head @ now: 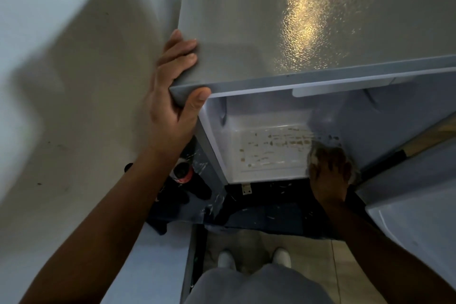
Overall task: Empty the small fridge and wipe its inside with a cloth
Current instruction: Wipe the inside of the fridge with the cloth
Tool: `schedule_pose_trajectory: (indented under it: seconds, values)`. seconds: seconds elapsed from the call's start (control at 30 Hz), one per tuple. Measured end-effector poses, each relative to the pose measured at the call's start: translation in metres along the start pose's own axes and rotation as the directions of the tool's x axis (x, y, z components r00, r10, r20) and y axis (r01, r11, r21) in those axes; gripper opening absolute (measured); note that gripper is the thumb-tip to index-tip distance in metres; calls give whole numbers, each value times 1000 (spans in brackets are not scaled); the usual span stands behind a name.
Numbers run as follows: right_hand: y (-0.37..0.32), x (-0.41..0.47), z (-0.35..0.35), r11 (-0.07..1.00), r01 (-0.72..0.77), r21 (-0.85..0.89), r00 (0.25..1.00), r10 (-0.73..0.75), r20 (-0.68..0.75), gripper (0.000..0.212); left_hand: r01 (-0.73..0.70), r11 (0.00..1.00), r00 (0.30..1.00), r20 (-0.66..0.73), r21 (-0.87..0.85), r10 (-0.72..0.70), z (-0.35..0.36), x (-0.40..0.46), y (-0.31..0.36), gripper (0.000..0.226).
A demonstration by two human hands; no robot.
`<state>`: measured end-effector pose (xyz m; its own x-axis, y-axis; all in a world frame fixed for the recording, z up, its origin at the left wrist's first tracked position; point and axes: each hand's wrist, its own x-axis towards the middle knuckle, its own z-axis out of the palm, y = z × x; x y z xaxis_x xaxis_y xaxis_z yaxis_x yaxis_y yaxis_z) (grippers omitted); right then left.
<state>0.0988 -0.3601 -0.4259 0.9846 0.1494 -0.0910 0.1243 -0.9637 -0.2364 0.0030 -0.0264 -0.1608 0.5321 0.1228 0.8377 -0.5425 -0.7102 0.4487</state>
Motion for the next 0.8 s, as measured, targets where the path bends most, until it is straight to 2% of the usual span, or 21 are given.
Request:
schedule_pose_trajectory:
  seconds: [0.17, 0.3, 0.5, 0.57, 0.67, 0.8]
  values:
    - [-18, 38, -4, 999, 46, -19, 999, -46, -4, 66, -11, 1000, 1000, -8, -2, 11, 0, 0, -3, 33]
    - [-45, 64, -2, 990, 130, -60, 989, -125, 75, 52, 5, 1000, 1000, 2, 31, -5, -3, -1, -3, 35]
    - [-60, 31, 14, 967, 250, -56, 963, -243, 113, 50, 24, 989, 999, 32, 143, -28, -13, 9, 15, 42]
    - [-52, 13, 19, 965, 261, -33, 962, -256, 96, 48, -39, 966, 996, 83, 255, 19, -24, 14, 20, 37]
    - [-32, -5, 21, 963, 262, -60, 964, -257, 73, 45, -213, 904, 968, 202, 370, 145, -29, 20, 29, 25]
    - [-8, -2, 13, 985, 157, -68, 985, -151, 82, 55, -186, 921, 966, 235, 341, 108, -20, 18, 37, 32]
